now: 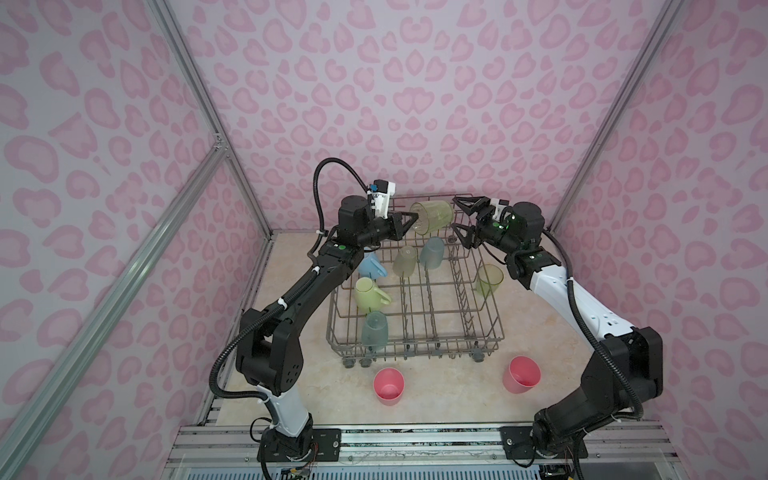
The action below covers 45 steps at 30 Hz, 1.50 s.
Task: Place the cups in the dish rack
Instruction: 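Close the right gripper on the green cup rim while the left holds it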
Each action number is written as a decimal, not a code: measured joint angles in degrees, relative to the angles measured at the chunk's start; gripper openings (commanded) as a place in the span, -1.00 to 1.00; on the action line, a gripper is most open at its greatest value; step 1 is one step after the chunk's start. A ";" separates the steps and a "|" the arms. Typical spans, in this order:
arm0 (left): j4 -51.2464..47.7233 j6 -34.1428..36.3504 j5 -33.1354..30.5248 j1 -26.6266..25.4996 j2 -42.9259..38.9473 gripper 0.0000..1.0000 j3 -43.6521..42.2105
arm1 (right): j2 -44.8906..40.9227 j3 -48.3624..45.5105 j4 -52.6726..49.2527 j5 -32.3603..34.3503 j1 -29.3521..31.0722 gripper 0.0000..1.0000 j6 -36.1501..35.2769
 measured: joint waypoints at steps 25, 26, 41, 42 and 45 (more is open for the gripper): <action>7.10 -4.17 5.40 -0.04 6.05 -0.93 2.40 | 7.02 3.69 5.29 -0.11 2.05 0.46 5.35; 6.99 -4.11 5.44 0.00 6.19 -0.93 2.43 | 7.23 3.69 5.86 -0.02 2.12 0.45 5.55; 4.70 -3.34 4.22 0.68 6.91 -0.02 3.45 | 6.62 3.58 2.58 2.62 2.32 0.15 1.86; 4.31 -3.34 4.22 0.90 6.80 0.03 3.45 | 6.60 3.58 2.56 2.60 2.29 0.14 1.51; 3.32 -3.32 3.37 1.38 5.81 0.13 2.93 | 6.32 3.37 2.12 3.74 2.29 0.13 0.35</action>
